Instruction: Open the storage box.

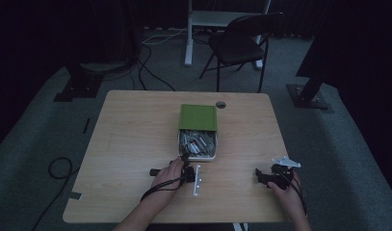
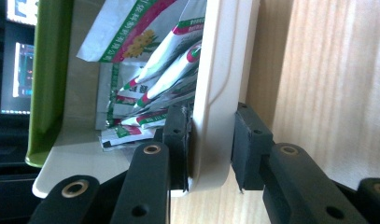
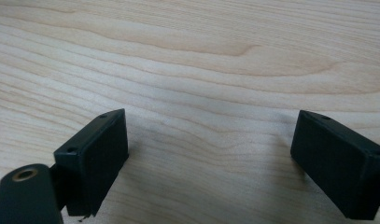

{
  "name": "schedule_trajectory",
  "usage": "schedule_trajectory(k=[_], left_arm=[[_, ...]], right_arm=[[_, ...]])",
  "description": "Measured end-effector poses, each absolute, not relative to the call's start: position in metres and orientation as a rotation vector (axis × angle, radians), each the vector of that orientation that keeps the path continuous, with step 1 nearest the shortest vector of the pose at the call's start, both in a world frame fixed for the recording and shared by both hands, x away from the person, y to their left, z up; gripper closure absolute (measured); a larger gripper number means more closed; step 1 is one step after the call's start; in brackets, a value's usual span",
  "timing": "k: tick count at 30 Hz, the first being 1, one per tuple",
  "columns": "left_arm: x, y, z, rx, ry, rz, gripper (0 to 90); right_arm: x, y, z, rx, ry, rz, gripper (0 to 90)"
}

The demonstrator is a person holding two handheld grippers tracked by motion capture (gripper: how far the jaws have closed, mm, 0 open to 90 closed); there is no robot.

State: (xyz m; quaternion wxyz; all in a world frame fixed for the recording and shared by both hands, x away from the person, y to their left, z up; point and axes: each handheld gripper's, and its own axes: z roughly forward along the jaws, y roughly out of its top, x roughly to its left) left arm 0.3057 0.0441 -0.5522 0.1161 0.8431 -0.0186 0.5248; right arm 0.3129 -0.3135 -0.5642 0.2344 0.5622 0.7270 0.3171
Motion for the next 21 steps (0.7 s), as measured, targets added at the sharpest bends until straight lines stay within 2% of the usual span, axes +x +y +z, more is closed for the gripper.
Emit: schedule_trajectory(k=[21], left_arm=[[0.291, 0.046, -0.554, 2.458, -0.059, 1.539, 70.9]], right_arm=[[0.313, -0.314, -0.564, 1.543, 1.996, 0.870, 10.8]])
